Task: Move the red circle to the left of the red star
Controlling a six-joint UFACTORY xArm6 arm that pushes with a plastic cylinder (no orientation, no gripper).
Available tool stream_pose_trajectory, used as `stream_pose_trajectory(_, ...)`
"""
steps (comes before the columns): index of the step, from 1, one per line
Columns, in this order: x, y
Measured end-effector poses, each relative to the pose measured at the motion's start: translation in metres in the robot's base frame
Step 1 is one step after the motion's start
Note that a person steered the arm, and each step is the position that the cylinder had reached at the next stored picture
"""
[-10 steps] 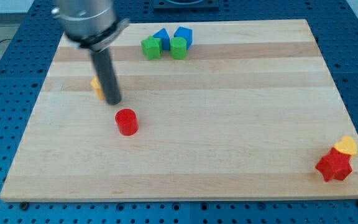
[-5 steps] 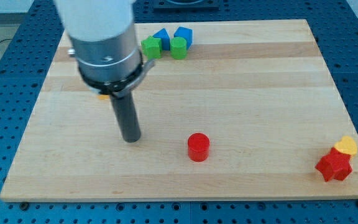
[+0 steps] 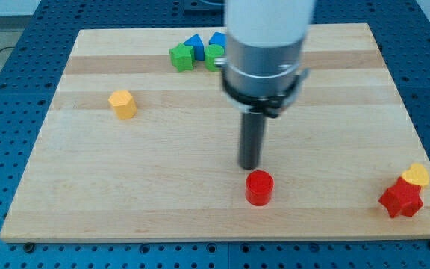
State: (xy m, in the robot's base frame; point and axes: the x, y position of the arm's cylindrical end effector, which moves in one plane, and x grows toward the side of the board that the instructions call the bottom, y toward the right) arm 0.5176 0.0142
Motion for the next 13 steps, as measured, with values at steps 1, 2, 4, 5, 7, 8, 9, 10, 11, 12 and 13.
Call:
stream_pose_trajectory(1, 0.019, -0.021)
stream_pose_trajectory(2, 0.031, 0.005)
stream_pose_trajectory(4, 0.033, 0.059)
stream_pose_trajectory(5, 0.049, 0.017)
stream_pose_trajectory(7, 0.076, 0.067)
stream_pose_trajectory(8, 0.076, 0.113)
stream_pose_trajectory(9, 0.076, 0.131)
stream_pose_trajectory(10, 0.079, 0.079)
stream_pose_trajectory(11, 0.059, 0.045)
stream_pose_trajectory(12, 0.024, 0.052)
stream_pose_trajectory(13, 0.017, 0.080)
